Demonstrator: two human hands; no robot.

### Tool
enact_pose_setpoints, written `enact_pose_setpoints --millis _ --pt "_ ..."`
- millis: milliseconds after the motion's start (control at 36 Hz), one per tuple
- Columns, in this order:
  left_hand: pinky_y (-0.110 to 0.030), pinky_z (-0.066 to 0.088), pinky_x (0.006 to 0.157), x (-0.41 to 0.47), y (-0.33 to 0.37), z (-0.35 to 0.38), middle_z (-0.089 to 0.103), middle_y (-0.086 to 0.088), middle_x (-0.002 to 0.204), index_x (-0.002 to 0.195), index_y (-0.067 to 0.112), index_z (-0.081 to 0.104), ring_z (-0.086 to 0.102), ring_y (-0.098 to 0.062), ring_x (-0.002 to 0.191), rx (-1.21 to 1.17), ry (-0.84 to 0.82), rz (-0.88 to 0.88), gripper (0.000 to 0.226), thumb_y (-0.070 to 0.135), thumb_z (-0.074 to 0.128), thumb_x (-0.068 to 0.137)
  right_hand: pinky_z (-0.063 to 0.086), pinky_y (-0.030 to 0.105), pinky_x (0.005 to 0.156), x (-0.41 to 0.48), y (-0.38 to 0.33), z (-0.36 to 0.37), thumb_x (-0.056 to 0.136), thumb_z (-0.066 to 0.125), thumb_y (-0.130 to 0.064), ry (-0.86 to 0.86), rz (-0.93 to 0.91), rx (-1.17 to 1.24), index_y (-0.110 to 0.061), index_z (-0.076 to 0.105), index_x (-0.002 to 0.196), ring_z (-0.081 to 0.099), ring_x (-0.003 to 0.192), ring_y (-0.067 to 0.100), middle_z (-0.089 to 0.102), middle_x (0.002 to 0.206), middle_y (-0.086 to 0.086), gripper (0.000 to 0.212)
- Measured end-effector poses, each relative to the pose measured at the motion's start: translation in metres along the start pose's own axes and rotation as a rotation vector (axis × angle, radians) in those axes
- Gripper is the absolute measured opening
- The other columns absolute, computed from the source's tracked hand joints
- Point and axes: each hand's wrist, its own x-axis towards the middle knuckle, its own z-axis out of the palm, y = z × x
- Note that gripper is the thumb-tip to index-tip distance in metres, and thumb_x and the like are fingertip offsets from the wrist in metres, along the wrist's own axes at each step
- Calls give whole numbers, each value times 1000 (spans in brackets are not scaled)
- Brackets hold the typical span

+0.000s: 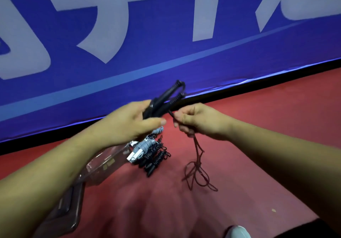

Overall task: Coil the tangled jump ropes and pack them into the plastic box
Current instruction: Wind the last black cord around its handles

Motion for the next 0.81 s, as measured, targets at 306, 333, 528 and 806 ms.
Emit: enact_pose_setpoints --millis 306,333,528,806 --pt "-30 31 55 10 -62 -51 48 3 67 86 19 49 48 -22 67 557 402 -236 17 27 61 95 31 24 43 1 4 51 105 41 -33 -129 187 -87 -13 55 80 31 42 11 39 47 -6 35" --pt "-34 31 57 11 -70 -51 52 1 71 85 20 48 49 -25 72 598 389 -268 18 26 61 96 32 24 43 1 -1 61 106 41 -32 -143 180 -132 -11 57 82 33 42 13 40 46 -6 35" --pt "-37 47 78 14 -107 -29 67 -16 110 109 12 57 63 -36 102 906 198 -363 22 29 61 95 36 26 54 2 -34 90 98 54 -21 -210 -26 -642 -9 56 70 42 56 15 48 62 2 30" --pt "-31 41 72 9 -83 12 68 0 102 98 28 62 64 -24 101 1203 -219 -119 10 34 59 91 53 40 81 12 -45 55 95 53 -21 81 -116 -811 -17 70 92 64 87 25 71 90 4 17"
